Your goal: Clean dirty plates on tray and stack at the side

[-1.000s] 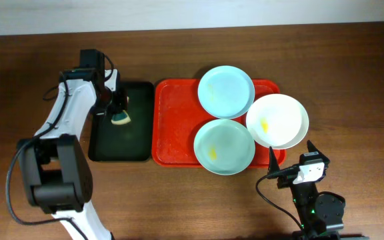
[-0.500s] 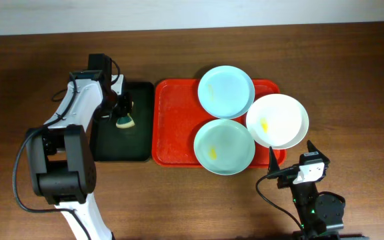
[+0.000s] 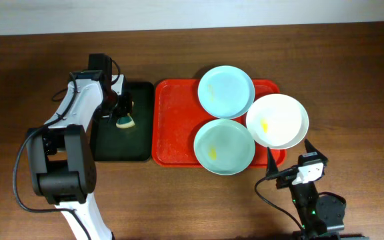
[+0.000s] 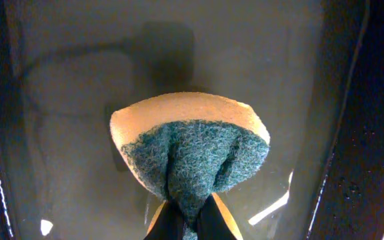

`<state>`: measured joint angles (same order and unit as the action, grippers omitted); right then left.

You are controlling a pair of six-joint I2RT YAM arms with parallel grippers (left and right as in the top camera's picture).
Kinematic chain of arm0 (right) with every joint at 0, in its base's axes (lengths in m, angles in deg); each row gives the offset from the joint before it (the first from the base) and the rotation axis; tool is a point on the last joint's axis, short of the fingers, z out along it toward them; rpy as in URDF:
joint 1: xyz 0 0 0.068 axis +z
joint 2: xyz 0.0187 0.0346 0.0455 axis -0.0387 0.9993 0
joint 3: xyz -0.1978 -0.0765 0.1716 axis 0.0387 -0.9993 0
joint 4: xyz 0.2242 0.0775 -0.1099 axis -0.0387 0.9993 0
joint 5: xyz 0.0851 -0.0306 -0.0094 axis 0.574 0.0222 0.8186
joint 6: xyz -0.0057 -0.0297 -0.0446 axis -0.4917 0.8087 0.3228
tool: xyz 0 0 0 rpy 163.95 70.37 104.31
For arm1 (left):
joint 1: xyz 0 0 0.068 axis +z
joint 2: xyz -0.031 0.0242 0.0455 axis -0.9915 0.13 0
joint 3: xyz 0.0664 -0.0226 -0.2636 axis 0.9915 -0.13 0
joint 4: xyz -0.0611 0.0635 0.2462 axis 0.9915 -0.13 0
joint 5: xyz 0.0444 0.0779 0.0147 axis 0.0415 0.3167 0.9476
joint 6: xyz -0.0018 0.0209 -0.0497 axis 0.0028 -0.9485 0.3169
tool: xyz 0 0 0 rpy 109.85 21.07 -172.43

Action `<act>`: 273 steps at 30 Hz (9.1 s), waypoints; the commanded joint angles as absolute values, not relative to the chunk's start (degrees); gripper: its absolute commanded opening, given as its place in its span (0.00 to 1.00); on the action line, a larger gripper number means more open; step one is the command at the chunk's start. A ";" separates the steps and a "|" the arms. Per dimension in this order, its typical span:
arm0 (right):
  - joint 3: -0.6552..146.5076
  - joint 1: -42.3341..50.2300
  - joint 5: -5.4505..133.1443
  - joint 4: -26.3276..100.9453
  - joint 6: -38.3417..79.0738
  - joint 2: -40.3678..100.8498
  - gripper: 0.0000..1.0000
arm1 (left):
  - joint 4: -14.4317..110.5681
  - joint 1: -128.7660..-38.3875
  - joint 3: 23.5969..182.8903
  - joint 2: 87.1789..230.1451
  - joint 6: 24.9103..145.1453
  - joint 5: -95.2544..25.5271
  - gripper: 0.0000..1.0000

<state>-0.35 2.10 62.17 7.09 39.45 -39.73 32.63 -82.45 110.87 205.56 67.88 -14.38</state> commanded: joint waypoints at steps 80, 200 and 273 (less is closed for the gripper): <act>67.80 14.28 58.09 63.94 15.30 61.55 0.35 | 37.04 -86.12 110.41 209.95 65.67 -10.25 0.01; 64.68 17.84 69.34 41.01 23.27 64.02 0.24 | 37.28 -86.28 110.41 209.95 65.67 -10.47 0.05; 60.33 20.00 69.10 32.73 -1.23 65.99 0.04 | 30.99 -86.45 110.35 196.81 68.91 -2.27 0.00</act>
<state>61.44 19.63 69.39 32.55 0.87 65.40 30.86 -86.60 110.78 197.58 68.12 -3.11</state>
